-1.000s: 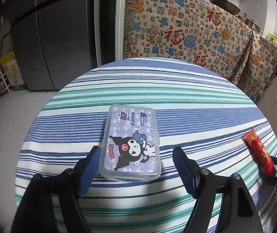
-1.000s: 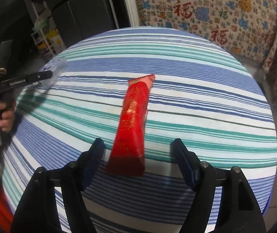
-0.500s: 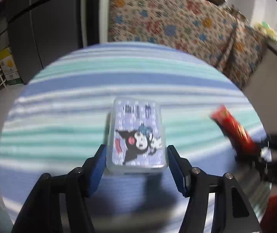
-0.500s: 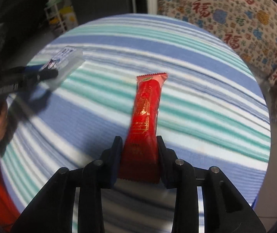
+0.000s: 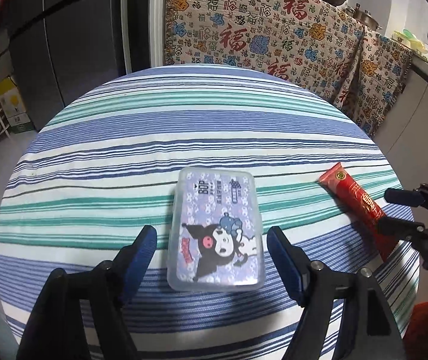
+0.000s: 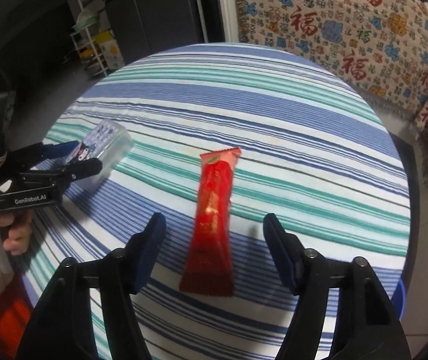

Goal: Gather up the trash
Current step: 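Lift the clear plastic box and red wrapper off the table, then carry the box and red wrapper over the blue basket and open both grippers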

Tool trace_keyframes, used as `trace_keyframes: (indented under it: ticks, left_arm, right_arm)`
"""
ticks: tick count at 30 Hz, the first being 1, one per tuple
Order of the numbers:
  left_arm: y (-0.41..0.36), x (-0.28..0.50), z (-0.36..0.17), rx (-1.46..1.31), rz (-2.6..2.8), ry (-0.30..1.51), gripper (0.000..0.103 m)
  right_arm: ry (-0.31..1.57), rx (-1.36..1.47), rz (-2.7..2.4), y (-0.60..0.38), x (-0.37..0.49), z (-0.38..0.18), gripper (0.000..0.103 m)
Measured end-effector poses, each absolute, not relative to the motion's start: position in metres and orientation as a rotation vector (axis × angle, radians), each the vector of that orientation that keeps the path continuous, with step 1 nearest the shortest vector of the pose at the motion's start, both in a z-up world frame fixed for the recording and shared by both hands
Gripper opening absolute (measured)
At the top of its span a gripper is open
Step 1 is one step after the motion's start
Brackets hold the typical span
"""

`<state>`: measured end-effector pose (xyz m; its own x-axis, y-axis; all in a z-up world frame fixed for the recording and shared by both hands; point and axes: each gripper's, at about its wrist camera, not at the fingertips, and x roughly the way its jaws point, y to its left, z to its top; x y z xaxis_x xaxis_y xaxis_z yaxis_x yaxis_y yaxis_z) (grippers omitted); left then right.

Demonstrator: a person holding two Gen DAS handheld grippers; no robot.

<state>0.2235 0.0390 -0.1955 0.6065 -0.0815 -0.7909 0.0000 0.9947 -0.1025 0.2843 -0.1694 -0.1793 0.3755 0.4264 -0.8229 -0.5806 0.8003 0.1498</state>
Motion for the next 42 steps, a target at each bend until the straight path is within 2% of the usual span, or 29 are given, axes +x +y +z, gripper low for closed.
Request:
trace_keyframes:
  ticks: [3, 10, 11, 12, 13, 21, 42]
  left_arm:
    - [0.035, 0.229, -0.198, -0.069, -0.042, 0.931, 0.077]
    - [0.03, 0.227, -0.2, -0.007, -0.042, 0.932, 0.077]
    - [0.029, 0.227, -0.199, 0.007, -0.038, 0.928, 0.076]
    - [0.028, 0.225, -0.199, 0.013, -0.036, 0.921, 0.065]
    - [0.028, 0.224, -0.199, 0.015, -0.035, 0.916, 0.063]
    - [0.025, 0.217, -0.188, 0.005, -0.052, 0.854, 0.063]
    - [-0.012, 0.21, -0.185, 0.009, -0.139, 0.841, 0.063]
  right_arm:
    - [1.014, -0.194, 0.651, -0.158, 0.284, -0.186, 0.061]
    - [0.997, -0.169, 0.634, -0.155, 0.285, -0.187, 0.059]
    - [1.002, -0.171, 0.632, -0.155, 0.286, -0.188, 0.046]
    - [1.018, -0.181, 0.636, -0.153, 0.288, -0.191, 0.032]
    - [1.023, -0.186, 0.632, -0.152, 0.288, -0.192, 0.013]
    - [0.945, -0.124, 0.653, -0.159, 0.275, -0.163, 0.011]
    - [0.963, -0.038, 0.586, -0.205, 0.258, -0.165, 0.009]
